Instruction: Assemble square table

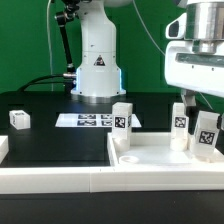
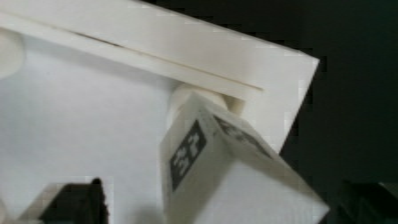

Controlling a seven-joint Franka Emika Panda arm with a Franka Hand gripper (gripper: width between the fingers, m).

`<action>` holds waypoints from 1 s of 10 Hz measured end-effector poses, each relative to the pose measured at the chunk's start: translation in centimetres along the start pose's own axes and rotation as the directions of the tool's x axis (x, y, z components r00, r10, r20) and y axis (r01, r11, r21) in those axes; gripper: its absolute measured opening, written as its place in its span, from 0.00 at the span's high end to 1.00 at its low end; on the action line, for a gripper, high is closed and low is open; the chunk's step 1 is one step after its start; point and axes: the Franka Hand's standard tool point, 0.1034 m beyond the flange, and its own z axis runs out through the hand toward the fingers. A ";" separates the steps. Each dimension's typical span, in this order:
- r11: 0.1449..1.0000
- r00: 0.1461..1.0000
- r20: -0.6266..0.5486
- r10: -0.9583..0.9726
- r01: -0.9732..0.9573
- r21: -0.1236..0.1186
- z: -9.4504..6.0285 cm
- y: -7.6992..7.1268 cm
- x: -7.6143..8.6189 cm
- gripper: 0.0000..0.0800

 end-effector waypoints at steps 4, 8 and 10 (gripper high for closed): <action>0.937 0.937 -0.010 -0.348 0.348 -0.007 0.0 0.0 0.3 0.19; 0.843 0.843 -0.015 -0.538 0.538 -0.016 0.1 -0.1 0.0 0.19; 0.771 0.770 -0.019 -0.637 0.637 -0.033 0.1 0.0 0.2 0.19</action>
Offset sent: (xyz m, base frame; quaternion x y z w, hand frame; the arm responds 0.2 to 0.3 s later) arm 0.0047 0.0084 0.0001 0.0100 -0.0153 -0.2367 0.9714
